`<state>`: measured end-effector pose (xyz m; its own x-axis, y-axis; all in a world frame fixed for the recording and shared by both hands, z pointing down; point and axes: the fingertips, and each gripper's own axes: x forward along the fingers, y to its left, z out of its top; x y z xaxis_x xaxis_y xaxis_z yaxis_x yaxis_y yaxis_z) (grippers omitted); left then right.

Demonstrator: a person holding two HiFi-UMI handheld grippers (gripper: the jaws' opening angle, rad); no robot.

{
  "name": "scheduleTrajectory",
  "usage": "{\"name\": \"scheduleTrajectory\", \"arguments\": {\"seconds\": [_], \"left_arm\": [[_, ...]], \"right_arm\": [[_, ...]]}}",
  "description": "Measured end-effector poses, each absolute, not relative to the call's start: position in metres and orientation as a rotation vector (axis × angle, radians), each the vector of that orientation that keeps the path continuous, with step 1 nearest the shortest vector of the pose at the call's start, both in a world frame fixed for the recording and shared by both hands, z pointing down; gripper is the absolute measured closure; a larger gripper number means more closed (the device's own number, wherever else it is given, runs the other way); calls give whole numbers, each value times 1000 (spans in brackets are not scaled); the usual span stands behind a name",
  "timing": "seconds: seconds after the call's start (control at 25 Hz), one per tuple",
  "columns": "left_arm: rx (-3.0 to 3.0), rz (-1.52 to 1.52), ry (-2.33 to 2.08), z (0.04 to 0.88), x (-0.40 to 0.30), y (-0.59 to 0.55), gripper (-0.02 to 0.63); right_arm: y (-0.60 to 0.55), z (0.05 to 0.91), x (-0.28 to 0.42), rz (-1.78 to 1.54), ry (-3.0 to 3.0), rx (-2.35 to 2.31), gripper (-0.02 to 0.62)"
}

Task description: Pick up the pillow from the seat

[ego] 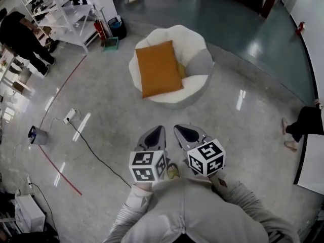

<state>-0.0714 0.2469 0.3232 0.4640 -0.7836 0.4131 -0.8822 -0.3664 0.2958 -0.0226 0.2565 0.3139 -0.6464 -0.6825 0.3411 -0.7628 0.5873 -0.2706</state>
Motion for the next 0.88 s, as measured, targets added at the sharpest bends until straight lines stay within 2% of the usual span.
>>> {"name": "scheduleTrajectory", "arguments": {"seconds": [0.56, 0.88], "left_arm": [[2199, 277, -1368, 337, -75, 192, 601], [2173, 265, -1405, 348, -86, 130, 601]], "right_arm": [[203, 324, -24, 602, -2571, 1198, 595], [134, 335, -42, 589, -2600, 1099, 595]]}}
